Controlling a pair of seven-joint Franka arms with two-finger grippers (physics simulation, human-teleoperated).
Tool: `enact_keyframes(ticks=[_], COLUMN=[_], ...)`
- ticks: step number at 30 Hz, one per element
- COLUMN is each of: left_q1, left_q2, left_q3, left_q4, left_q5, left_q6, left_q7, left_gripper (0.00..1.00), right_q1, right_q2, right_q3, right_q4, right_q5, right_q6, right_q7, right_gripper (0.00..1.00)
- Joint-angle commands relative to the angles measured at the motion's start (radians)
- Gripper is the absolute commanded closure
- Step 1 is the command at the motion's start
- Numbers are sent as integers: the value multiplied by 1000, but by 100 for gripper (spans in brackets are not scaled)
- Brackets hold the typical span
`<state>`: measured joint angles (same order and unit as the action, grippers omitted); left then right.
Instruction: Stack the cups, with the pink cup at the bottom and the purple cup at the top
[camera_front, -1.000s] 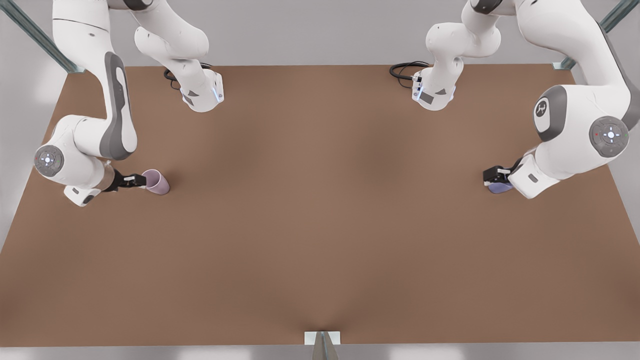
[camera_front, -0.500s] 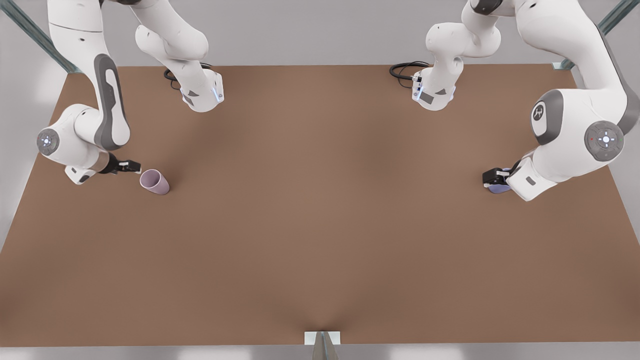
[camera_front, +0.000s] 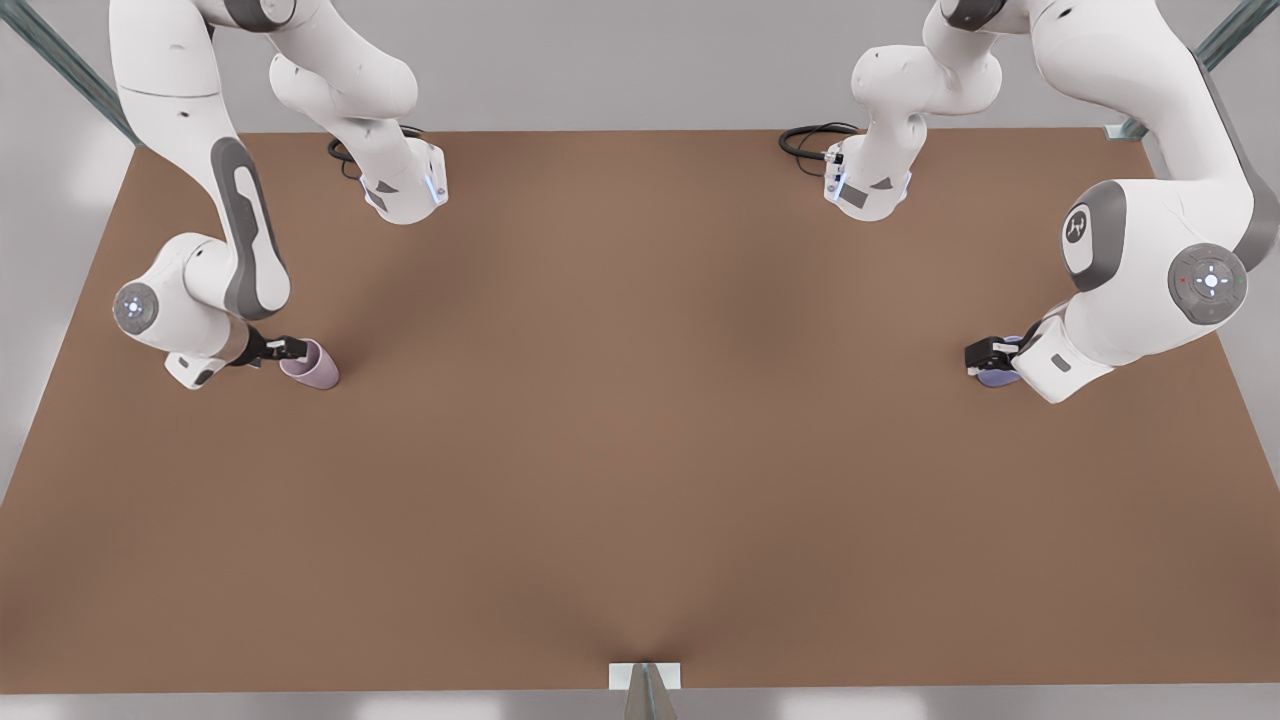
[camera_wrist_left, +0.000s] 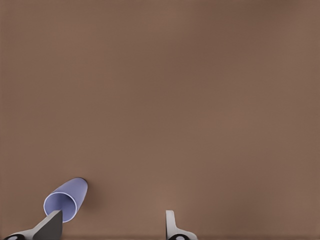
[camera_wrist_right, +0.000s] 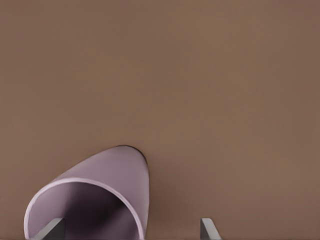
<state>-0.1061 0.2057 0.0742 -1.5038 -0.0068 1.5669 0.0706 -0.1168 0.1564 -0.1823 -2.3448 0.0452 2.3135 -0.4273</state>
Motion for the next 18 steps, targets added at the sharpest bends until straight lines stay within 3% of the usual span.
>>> enact_keyframes(ticks=[1,12,14,18], left_q1=[0,0,0,0], left_q2=[0,3,1,-5], left_q3=[1,1,1,-1], left_q4=[0,2,11,33], left_q5=[1,1,1,-1], left_q6=[-1,-2,-5,-5], left_q7=[1,1,1,3], left_gripper=[0,0,0,0], right_q1=[-1,-30,-23,-18], right_q2=[3,37,43,49], right_q3=[0,0,0,0], right_q4=[-1,-1,1,1], right_q5=[2,2,2,2], right_q6=[17,30,29,26], right_q7=[-41,-41,-25,-10], right_gripper=[0,0,26,35])
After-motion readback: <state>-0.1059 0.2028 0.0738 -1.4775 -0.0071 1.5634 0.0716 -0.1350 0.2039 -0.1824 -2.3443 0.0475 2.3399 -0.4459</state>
